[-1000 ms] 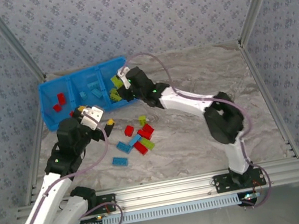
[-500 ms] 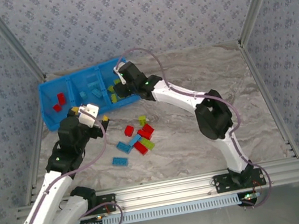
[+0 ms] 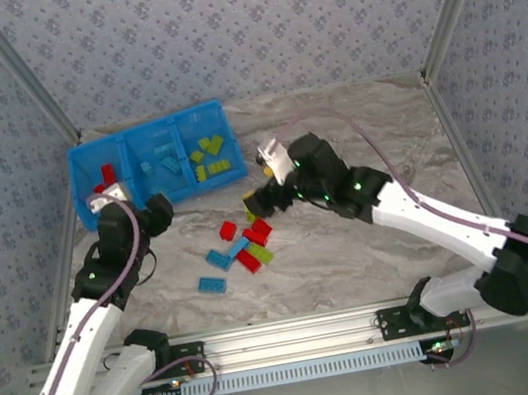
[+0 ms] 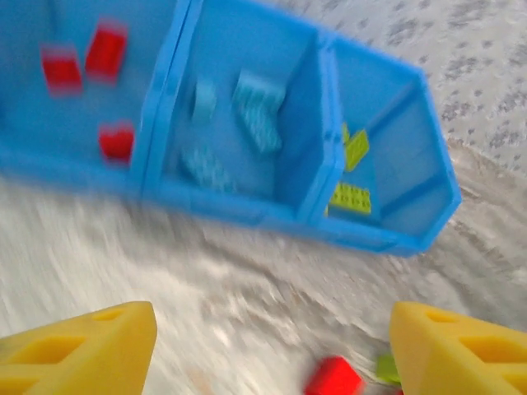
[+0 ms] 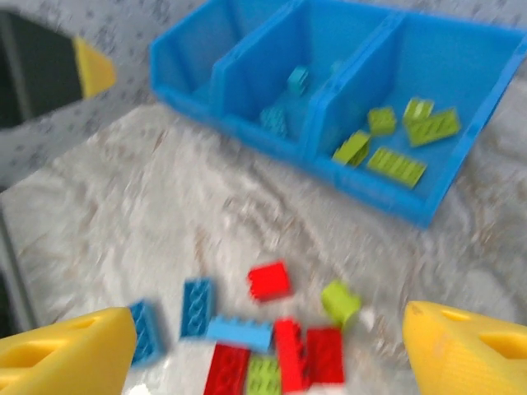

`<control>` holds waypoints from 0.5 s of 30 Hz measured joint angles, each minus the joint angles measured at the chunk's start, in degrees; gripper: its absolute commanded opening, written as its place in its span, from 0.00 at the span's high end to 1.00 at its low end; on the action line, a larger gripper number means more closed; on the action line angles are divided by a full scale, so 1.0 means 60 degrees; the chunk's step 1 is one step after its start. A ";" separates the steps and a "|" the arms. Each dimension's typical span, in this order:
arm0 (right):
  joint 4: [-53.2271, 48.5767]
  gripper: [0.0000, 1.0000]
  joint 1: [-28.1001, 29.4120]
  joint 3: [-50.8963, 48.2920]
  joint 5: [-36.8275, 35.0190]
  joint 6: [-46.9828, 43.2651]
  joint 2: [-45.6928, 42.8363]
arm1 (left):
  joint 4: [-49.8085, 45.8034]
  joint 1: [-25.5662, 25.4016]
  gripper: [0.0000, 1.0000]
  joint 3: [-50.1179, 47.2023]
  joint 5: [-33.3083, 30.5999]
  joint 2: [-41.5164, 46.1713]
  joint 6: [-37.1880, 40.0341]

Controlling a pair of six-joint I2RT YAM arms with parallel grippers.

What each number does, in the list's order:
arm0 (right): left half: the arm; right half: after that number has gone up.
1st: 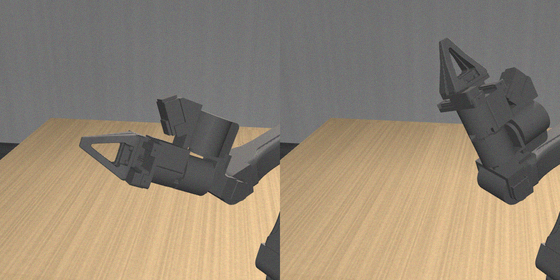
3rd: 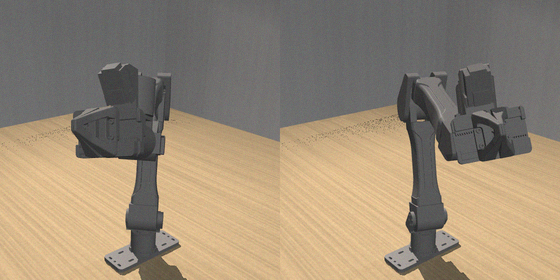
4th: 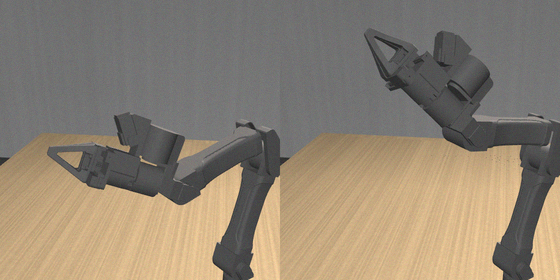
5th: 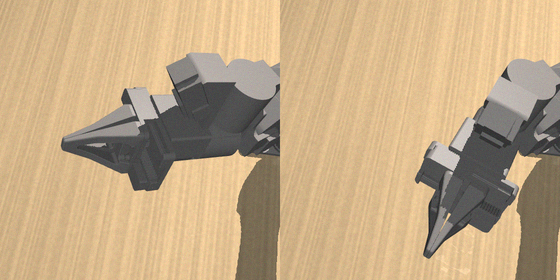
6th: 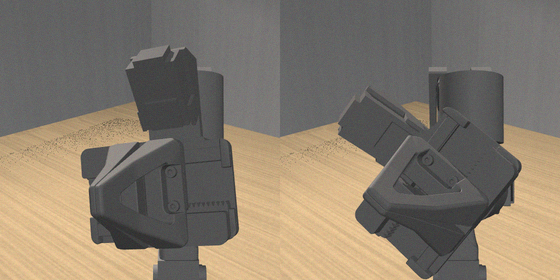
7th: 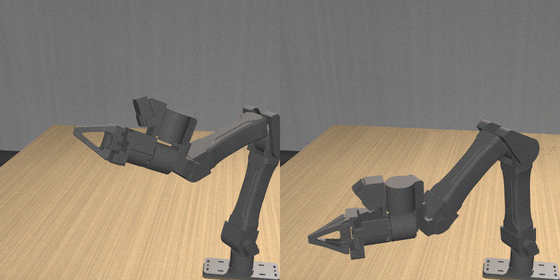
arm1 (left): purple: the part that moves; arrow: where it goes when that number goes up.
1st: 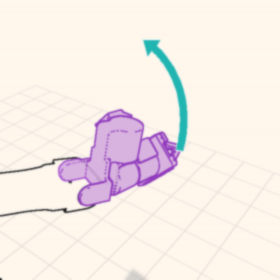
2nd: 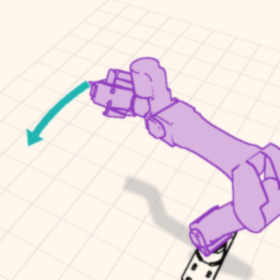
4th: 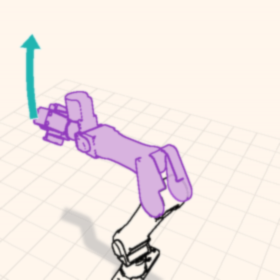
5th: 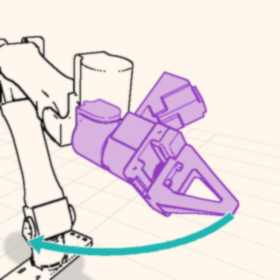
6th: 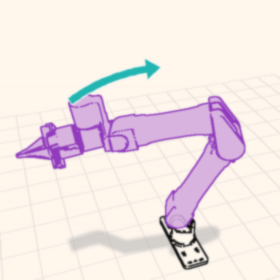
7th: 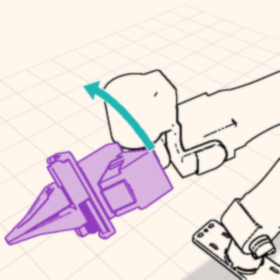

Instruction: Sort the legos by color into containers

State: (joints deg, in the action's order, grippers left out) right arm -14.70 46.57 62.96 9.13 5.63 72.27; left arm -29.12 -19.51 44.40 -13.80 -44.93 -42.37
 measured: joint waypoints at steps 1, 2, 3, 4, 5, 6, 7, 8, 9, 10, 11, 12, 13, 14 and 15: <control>-0.0018 0.09 0.0018 -0.0423 0.0117 0.0004 -0.0277 | -0.0390 -0.0029 0.26 -0.0004 0.0321 -0.0102 -0.0816; -0.0029 0.09 0.0033 -0.0780 0.0189 0.0029 -0.0488 | -0.0627 -0.0135 0.25 -0.0022 0.0612 -0.0240 -0.1483; -0.0018 0.08 0.0033 -0.1064 0.0240 0.0055 -0.0637 | -0.0696 -0.0288 0.25 -0.0069 0.0816 -0.0412 -0.1887; -0.0018 0.08 0.0033 -0.1373 0.0295 0.0109 -0.0783 | -0.0747 -0.0535 0.25 -0.0117 0.0976 -0.0616 -0.2208; -0.0011 0.08 0.0033 -0.1628 0.0328 0.0175 -0.0882 | -0.0809 -0.0874 0.25 -0.0120 0.1067 -0.0874 -0.2466; 0.0007 0.08 0.0033 -0.1789 0.0357 0.0215 -0.0929 | -0.0820 -0.1177 0.25 -0.0117 0.1093 -0.1137 -0.2641; 0.0025 0.08 0.0033 -0.1938 0.0379 0.0273 -0.0954 | -0.0801 -0.1475 0.26 -0.0102 0.1169 -0.1468 -0.2805; 0.0025 0.08 0.0033 -0.2040 0.0382 0.0331 -0.0958 | -0.0710 -0.1727 0.26 -0.0084 0.1290 -0.1880 -0.2863; 0.0022 0.08 0.0033 -0.2098 0.0382 0.0390 -0.0958 | -0.0641 -0.1880 0.27 -0.0044 0.1432 -0.2273 -0.2852; 0.0022 0.08 0.0033 -0.2131 0.0382 0.0430 -0.0958 | -0.0535 -0.2029 0.29 0.0055 0.1599 -0.2852 -0.2758; 0.0025 0.08 0.0033 -0.2142 0.0382 0.0463 -0.0958 | -0.0481 -0.2127 0.30 0.0211 0.1723 -0.3428 -0.2535; 0.0040 0.08 0.0033 -0.2142 0.0382 0.0495 -0.0958 | -0.0455 -0.2186 0.30 0.0393 0.1843 -0.3942 -0.2255; 0.0069 0.08 0.0033 -0.2149 0.0379 0.0528 -0.0962 | -0.0441 -0.2226 0.31 0.0659 0.1963 -0.4572 -0.1851; 0.0098 0.08 0.0033 -0.2164 0.0372 0.0594 -0.0980 | -0.0455 -0.2255 0.32 0.0976 0.2062 -0.5173 -0.1450; 0.0131 0.08 0.0033 -0.2197 0.0346 0.0670 -0.1016 | -0.0466 -0.2255 0.33 0.1257 0.2124 -0.5646 -0.1075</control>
State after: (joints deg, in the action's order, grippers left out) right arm -13.91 46.76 49.78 11.20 9.65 66.17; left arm -31.92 -33.04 51.94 -1.06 -78.81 -48.82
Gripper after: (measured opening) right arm 0.921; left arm 0.683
